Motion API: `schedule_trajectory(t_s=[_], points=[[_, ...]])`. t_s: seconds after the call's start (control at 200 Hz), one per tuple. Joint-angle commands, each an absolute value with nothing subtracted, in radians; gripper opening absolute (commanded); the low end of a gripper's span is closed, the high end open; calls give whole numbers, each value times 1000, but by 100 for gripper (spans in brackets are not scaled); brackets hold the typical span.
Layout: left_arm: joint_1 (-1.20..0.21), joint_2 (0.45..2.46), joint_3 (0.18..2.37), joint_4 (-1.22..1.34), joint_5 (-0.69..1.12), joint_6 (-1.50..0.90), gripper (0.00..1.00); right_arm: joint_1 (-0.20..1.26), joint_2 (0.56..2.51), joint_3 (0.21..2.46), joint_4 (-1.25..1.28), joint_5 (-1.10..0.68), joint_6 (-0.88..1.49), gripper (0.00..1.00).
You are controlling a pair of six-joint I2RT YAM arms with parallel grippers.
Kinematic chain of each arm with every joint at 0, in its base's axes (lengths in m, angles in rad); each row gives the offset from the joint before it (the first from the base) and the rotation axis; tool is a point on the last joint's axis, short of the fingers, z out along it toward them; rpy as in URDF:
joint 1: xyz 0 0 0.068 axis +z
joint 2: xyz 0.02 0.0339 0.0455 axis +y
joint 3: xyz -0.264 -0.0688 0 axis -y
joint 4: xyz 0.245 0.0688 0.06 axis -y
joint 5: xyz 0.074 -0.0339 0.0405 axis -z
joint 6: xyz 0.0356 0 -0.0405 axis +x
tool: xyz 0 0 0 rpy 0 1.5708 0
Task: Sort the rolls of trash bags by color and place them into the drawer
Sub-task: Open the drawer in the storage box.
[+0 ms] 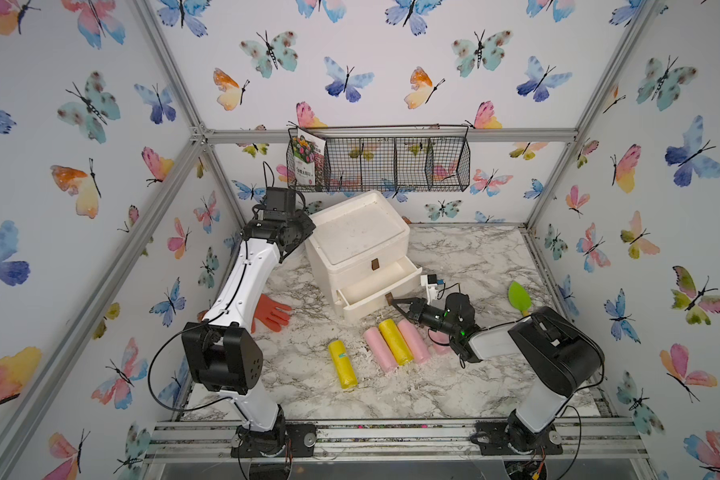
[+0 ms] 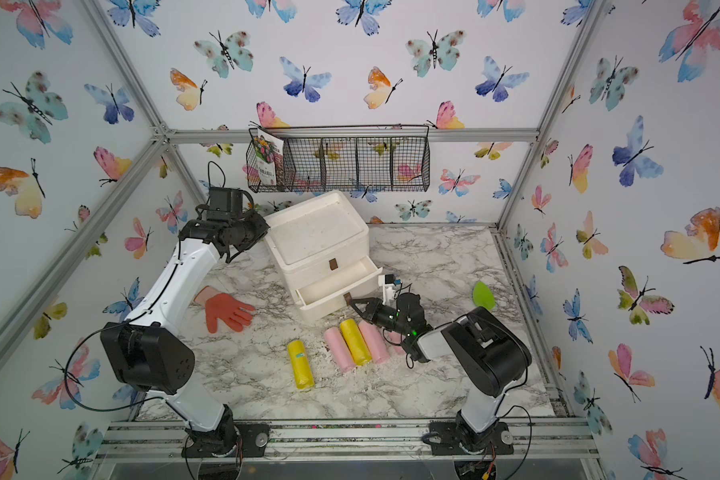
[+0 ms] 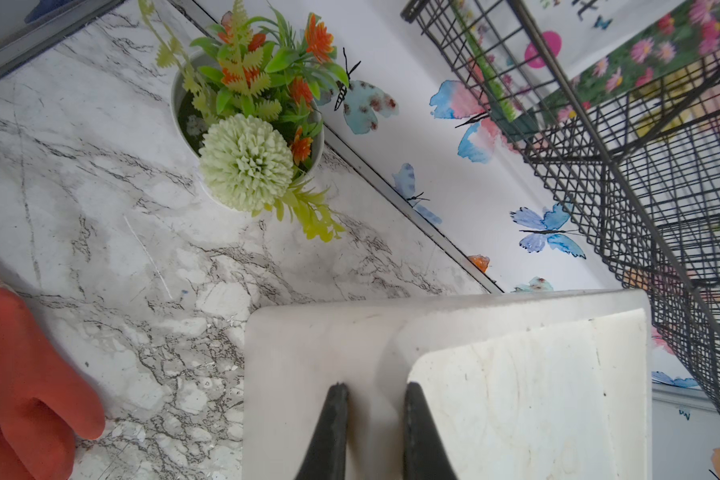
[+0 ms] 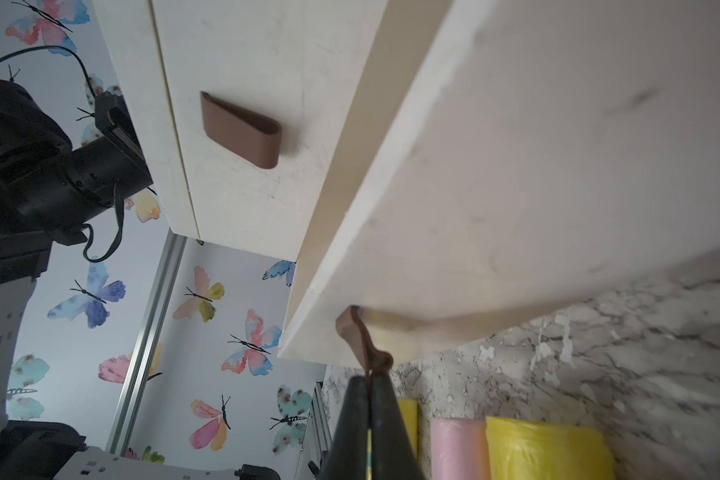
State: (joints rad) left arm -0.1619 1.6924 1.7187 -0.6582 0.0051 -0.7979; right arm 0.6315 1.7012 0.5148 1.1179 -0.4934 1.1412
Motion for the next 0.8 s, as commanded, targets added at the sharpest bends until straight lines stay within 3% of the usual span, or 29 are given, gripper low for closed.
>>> schedule_trajectory(t_s=[0.0,0.21,0.255,0.335,0.42,0.656,0.796], points=[[-219,1736,1674,-702,163,-838,0,647,1628,476,1019,-481,1074,2],[-220,1730,1667,-700,160,-839,0,652,1536,419,886,-465,1006,7],[-221,1729,1667,-700,159,-841,0,652,1515,411,848,-458,993,13],[-221,1726,1664,-698,156,-843,0,652,1456,417,726,-442,936,36],[-223,1722,1661,-696,154,-847,0,652,1366,455,485,-379,839,47],[-227,1718,1655,-689,151,-847,0,650,1203,608,-119,-171,578,65],[-227,1718,1646,-688,150,-844,0,646,1199,643,-265,-80,515,73]])
